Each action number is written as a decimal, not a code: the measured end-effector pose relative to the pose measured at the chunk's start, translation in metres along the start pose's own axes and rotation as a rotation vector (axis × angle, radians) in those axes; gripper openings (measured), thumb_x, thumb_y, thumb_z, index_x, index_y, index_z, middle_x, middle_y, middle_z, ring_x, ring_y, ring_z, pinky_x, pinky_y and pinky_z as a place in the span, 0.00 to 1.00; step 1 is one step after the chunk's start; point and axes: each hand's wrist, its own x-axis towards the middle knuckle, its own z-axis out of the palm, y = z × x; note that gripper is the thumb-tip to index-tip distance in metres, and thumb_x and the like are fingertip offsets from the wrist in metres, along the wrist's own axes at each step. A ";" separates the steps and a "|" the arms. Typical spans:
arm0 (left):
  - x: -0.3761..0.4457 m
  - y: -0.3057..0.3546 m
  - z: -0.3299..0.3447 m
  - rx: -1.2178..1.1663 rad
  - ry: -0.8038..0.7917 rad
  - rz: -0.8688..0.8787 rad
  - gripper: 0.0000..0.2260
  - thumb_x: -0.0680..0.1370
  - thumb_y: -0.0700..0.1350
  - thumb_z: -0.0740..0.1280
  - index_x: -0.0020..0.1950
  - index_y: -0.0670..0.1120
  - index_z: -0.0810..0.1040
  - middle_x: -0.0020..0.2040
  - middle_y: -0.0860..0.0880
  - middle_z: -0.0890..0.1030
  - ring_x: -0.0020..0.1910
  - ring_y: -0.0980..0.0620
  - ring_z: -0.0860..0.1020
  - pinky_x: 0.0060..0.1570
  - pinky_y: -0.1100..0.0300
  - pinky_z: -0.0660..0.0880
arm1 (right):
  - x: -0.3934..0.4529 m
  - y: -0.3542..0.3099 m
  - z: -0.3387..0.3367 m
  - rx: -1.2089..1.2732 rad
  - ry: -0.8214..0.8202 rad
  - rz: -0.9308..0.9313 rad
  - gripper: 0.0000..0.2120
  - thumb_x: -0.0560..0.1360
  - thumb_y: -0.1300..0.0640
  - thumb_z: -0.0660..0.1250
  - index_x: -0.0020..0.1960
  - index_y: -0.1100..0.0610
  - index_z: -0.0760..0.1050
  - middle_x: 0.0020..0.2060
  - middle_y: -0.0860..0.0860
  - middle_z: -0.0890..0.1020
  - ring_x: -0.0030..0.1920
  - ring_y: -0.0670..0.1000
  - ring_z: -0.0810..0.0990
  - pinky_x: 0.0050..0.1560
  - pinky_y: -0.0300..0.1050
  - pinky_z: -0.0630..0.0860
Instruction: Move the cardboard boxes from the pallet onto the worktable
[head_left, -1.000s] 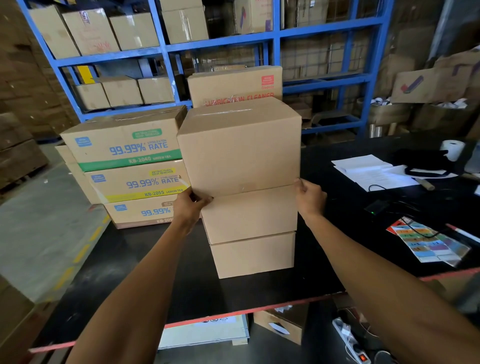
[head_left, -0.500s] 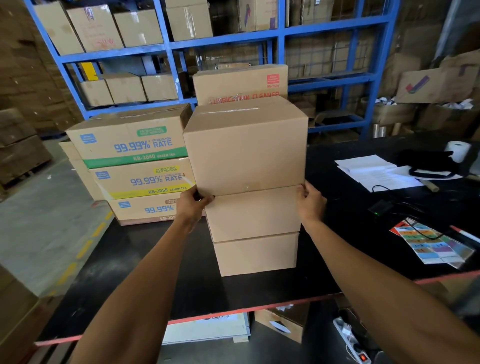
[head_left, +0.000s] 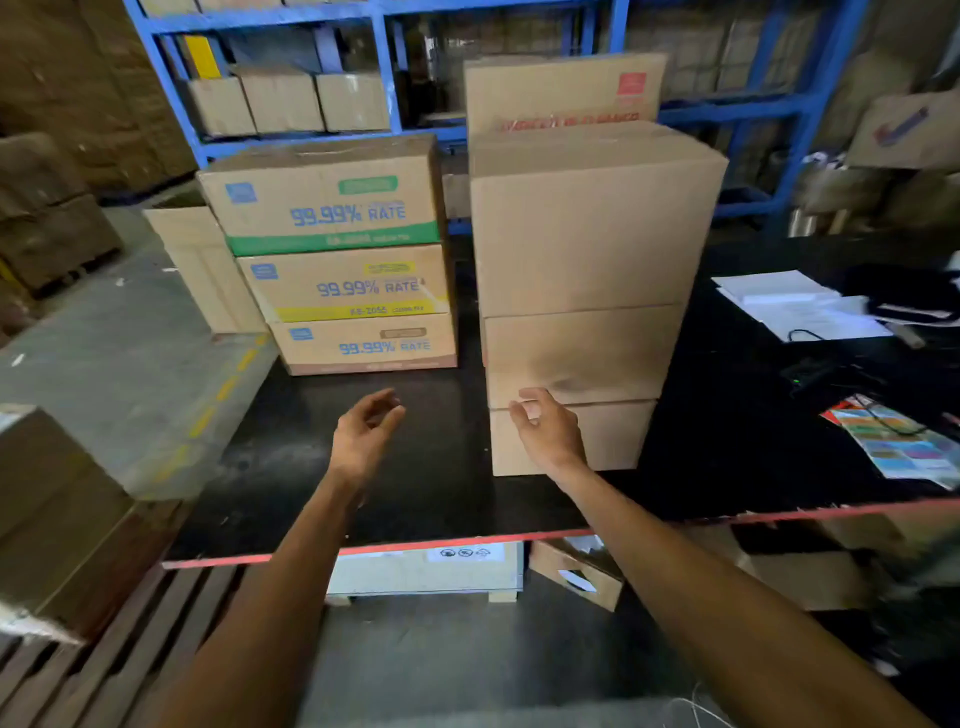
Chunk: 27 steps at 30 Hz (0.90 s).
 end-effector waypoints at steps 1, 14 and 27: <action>-0.009 -0.010 -0.022 -0.007 0.010 -0.010 0.15 0.79 0.42 0.71 0.66 0.46 0.78 0.58 0.49 0.82 0.57 0.50 0.80 0.62 0.49 0.78 | -0.007 -0.012 0.018 -0.004 -0.050 -0.023 0.15 0.81 0.49 0.64 0.65 0.53 0.76 0.60 0.51 0.82 0.57 0.54 0.81 0.53 0.41 0.72; -0.067 -0.143 -0.338 -0.006 0.339 -0.209 0.11 0.80 0.40 0.69 0.62 0.42 0.80 0.50 0.46 0.84 0.42 0.52 0.83 0.40 0.66 0.78 | -0.077 -0.157 0.314 -0.052 -0.491 -0.218 0.11 0.80 0.50 0.66 0.60 0.52 0.79 0.54 0.49 0.85 0.51 0.49 0.84 0.57 0.49 0.80; 0.030 -0.259 -0.600 -0.017 0.550 -0.516 0.10 0.80 0.42 0.68 0.61 0.43 0.82 0.50 0.41 0.85 0.45 0.44 0.81 0.53 0.45 0.79 | -0.034 -0.292 0.653 -0.127 -0.966 -0.236 0.19 0.82 0.47 0.62 0.69 0.56 0.73 0.64 0.52 0.80 0.62 0.53 0.79 0.59 0.44 0.73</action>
